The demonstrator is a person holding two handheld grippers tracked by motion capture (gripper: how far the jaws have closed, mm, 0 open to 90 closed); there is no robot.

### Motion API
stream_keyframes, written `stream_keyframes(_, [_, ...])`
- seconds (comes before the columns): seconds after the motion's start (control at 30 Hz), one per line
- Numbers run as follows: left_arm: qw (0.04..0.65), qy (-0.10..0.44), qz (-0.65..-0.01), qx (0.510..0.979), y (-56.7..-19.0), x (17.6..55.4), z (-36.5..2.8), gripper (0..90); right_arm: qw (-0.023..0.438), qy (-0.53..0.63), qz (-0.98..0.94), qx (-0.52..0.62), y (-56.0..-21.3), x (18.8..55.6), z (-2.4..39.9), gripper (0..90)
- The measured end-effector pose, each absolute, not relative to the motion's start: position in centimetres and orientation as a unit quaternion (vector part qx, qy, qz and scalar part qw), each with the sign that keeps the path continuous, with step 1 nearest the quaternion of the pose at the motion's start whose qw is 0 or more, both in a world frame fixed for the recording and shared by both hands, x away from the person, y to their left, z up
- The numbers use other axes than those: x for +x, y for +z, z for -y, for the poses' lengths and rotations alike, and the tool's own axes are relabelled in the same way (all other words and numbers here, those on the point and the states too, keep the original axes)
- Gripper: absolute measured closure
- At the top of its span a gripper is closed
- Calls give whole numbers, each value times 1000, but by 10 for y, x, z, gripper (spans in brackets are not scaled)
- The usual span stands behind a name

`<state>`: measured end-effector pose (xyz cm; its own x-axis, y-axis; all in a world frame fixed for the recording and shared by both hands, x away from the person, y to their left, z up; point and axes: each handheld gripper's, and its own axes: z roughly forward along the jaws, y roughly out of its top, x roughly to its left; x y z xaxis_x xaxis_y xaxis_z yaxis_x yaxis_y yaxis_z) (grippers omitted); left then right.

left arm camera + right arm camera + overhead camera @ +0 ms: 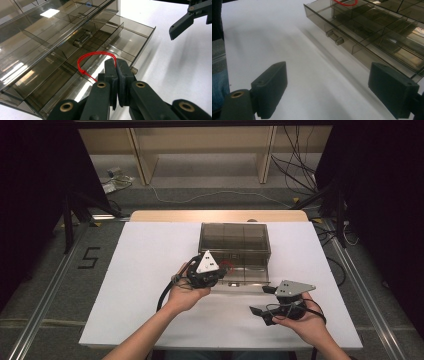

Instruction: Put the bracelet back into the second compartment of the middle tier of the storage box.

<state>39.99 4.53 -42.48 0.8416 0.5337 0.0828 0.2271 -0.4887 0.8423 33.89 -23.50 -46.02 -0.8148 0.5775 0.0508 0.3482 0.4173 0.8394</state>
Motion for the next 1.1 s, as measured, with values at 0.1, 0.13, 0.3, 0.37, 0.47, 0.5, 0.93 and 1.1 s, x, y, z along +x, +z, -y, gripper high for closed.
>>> stream_keyframes(0.1, [451,169,-224,847,-426,400,-43,879,124,462,-833,278,-460,339,235,163])
stream_keyframes(0.13, [450,169,-222,848,-426,400,-43,880,124,462,-833,277,-460,339,235,163])
stream_keyframes(0.3, [448,167,-220,851,-428,400,-41,879,124,462,-833,278,-460,339,235,163])
stream_keyframes(0.37, [448,168,-216,851,-428,400,-40,879,123,462,-833,278,-460,339,235,163])
stream_keyframes(0.47, [445,168,-213,853,-428,401,-40,879,123,462,-833,277,-460,339,235,163])
stream_keyframes(0.5, [446,167,-214,853,-429,401,-39,879,123,462,-833,277,-460,339,235,163])
stream_keyframes(0.93, [444,163,-218,854,-431,402,-37,879,123,462,-834,276,-461,339,235,163])
stream_keyframes(1.1, [444,162,-219,853,-431,403,-36,879,123,461,-835,275,-461,339,235,163])
